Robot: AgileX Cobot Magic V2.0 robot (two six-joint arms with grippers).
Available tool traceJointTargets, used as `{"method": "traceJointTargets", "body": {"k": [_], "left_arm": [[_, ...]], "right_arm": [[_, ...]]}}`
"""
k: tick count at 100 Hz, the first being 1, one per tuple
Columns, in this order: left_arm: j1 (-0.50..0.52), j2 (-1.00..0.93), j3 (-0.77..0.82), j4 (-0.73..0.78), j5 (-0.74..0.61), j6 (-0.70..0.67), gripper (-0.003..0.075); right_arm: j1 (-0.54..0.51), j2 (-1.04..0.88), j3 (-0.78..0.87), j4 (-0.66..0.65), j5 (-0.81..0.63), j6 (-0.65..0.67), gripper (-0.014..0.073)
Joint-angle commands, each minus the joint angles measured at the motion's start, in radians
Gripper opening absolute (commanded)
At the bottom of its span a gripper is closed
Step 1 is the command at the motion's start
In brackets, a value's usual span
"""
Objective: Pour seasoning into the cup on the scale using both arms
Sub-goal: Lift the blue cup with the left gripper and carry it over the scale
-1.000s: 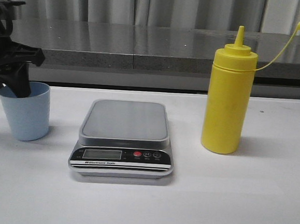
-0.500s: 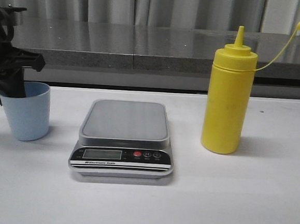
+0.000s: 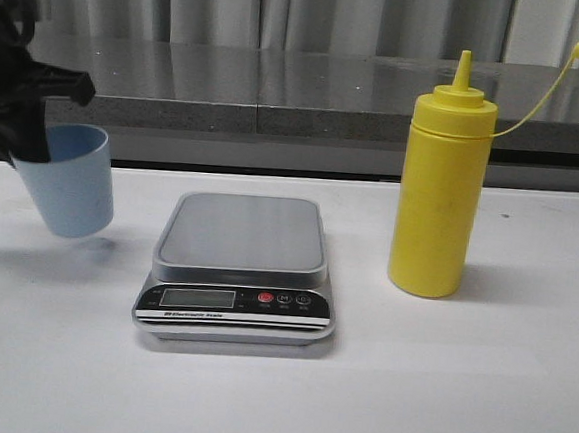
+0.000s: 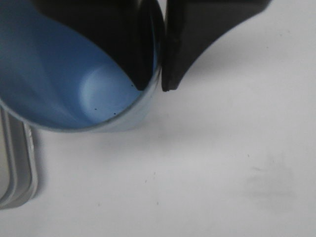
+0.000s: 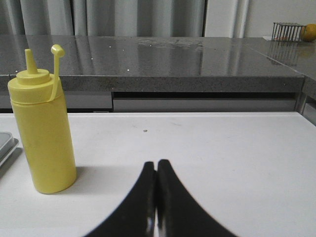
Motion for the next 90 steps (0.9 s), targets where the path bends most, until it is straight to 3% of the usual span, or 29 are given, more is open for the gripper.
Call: {"method": "traceJointTargets", "body": {"k": [1, 25, 54, 90], "left_arm": [[-0.011, -0.045, -0.093, -0.012, 0.013, 0.02, 0.001], [-0.114, -0.045, -0.241, -0.012, 0.048, 0.106, 0.001], [-0.279, -0.013, -0.254, -0.012, 0.021, 0.161, 0.001], [-0.31, 0.06, -0.255, -0.031, 0.018, 0.159, 0.0011]], "right_arm": [[-0.005, -0.014, 0.002, -0.003, -0.077, 0.0, -0.0067], [-0.005, -0.014, 0.002, -0.003, -0.077, 0.0, -0.0067], [-0.005, -0.014, 0.002, -0.003, -0.077, 0.0, -0.0067], [-0.005, -0.014, 0.002, -0.003, -0.077, 0.0, -0.0067]]}}
